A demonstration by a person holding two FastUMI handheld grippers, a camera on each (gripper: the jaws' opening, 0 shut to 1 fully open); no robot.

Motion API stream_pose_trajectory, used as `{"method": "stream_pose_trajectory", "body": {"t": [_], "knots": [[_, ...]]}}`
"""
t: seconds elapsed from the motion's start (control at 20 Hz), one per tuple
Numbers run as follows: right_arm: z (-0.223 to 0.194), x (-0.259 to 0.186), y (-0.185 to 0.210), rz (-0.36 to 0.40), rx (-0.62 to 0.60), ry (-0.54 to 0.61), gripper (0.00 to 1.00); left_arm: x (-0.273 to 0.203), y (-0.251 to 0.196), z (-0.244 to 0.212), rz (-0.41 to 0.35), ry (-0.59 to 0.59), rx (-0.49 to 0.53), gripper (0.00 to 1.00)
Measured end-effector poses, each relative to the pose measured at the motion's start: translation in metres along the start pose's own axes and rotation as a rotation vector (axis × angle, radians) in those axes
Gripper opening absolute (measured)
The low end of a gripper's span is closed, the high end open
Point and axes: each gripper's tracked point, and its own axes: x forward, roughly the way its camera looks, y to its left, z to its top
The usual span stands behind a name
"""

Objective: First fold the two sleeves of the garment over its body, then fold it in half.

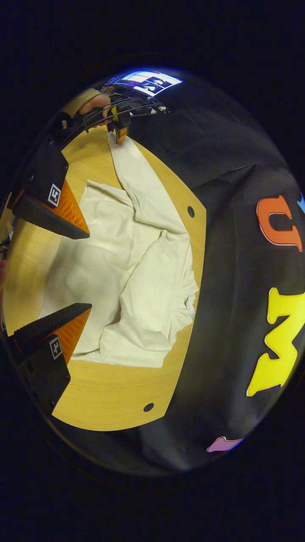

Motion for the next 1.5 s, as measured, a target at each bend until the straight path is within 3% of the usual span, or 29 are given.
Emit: {"method": "stream_pose_trajectory", "body": {"t": [0.1,0.55,0.65,0.7,0.9,1.05,1.3,1.5], "knots": [[-0.007,0.002,0.000,0.002,0.005,0.011,0.94,0.001,-0.001,0.000,-0.008,0.026,-0.005,0.87],[-0.024,-0.004,0.005,0.058,0.011,-0.004,0.94,0.002,-0.005,0.003,-0.031,0.053,-0.034,0.69],[-0.028,-0.006,0.001,0.059,0.004,-0.010,0.94,0.001,-0.011,0.002,-0.051,0.061,-0.038,0.46],[-0.030,-0.009,-0.002,0.059,0.006,-0.013,0.94,0.002,-0.012,0.002,-0.055,0.065,-0.043,0.24],[-0.035,-0.017,-0.014,0.063,0.011,-0.027,0.94,0.000,-0.014,0.006,-0.076,0.076,-0.056,0.08],[-0.040,-0.019,-0.022,0.064,0.006,-0.035,0.94,-0.004,-0.018,0.008,-0.111,0.092,-0.052,0.06],[-0.049,-0.017,-0.035,0.066,0.019,-0.032,0.94,-0.053,-0.031,0.051,-0.113,-0.035,0.068,0.05],[-0.051,-0.016,-0.046,0.080,0.066,-0.032,0.94,-0.097,-0.084,0.083,-0.208,-0.127,0.146,0.05]]}}
